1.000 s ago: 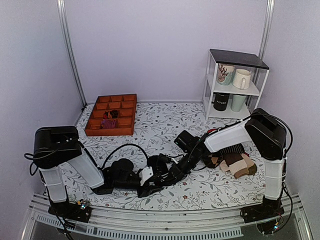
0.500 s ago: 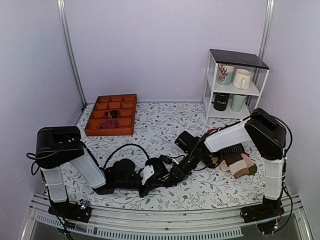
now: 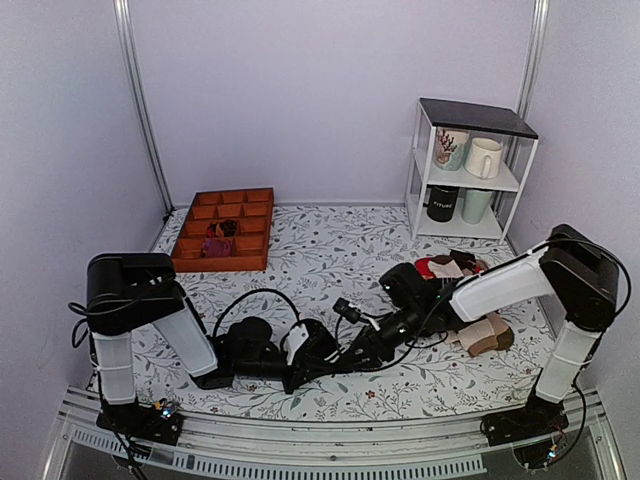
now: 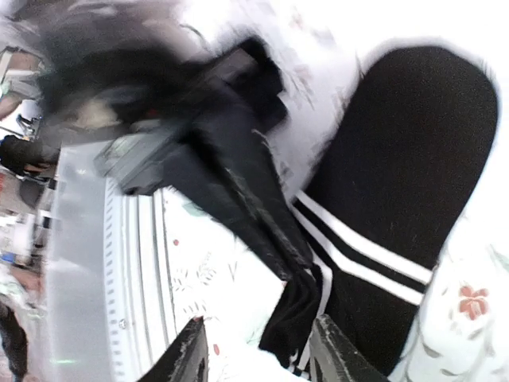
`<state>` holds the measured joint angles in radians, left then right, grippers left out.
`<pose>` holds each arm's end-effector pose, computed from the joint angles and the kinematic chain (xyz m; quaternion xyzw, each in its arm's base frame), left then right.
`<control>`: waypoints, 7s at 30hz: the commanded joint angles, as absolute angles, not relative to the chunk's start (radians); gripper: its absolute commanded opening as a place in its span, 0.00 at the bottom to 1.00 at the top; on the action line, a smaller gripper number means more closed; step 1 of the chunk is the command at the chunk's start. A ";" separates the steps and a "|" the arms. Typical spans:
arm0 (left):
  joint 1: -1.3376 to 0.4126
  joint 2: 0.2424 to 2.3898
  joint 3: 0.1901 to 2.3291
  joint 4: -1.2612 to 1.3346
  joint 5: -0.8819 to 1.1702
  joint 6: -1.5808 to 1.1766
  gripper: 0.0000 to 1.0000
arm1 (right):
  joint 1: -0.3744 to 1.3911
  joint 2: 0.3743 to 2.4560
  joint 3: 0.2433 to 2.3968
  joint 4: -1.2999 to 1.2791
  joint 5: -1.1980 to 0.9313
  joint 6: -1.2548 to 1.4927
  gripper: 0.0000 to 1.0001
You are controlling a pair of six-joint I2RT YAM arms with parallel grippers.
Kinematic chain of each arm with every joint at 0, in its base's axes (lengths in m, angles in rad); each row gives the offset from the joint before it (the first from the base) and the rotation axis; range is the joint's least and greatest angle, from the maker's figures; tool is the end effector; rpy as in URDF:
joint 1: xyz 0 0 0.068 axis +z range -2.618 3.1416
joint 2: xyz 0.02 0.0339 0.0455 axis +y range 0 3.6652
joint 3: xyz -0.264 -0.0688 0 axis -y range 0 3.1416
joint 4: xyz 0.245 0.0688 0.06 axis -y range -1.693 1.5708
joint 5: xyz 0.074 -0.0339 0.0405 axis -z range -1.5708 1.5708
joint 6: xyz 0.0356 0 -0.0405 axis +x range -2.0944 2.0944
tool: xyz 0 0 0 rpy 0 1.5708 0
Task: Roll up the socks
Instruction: Roll the sock at the center of the board.
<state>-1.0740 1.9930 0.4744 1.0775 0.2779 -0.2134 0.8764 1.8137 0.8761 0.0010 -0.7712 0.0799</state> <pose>0.1338 -0.2673 0.0666 0.4163 0.7293 -0.4117 0.3538 0.1958 0.2739 0.1276 -0.4495 0.7660 0.4502 0.0921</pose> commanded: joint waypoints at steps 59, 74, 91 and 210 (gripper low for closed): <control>-1.052 2.136 0.396 0.890 0.380 -0.377 0.00 | 1.012 1.727 0.598 0.465 -0.491 -0.258 0.66; -1.053 2.154 0.402 0.887 0.383 -0.374 0.00 | 1.012 1.783 0.625 0.462 -0.523 -0.197 0.24; -1.159 1.729 0.249 0.789 -0.034 -0.286 0.81 | 0.968 1.877 0.860 0.023 -0.666 -0.059 0.07; -1.136 2.092 0.322 0.908 0.240 -0.469 0.00 | 1.121 1.799 0.701 0.338 -0.255 -0.395 0.27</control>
<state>-1.1362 1.9770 0.3374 1.2358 0.1734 -0.4160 1.1145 1.7729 0.6884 0.3485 -0.2451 -0.4343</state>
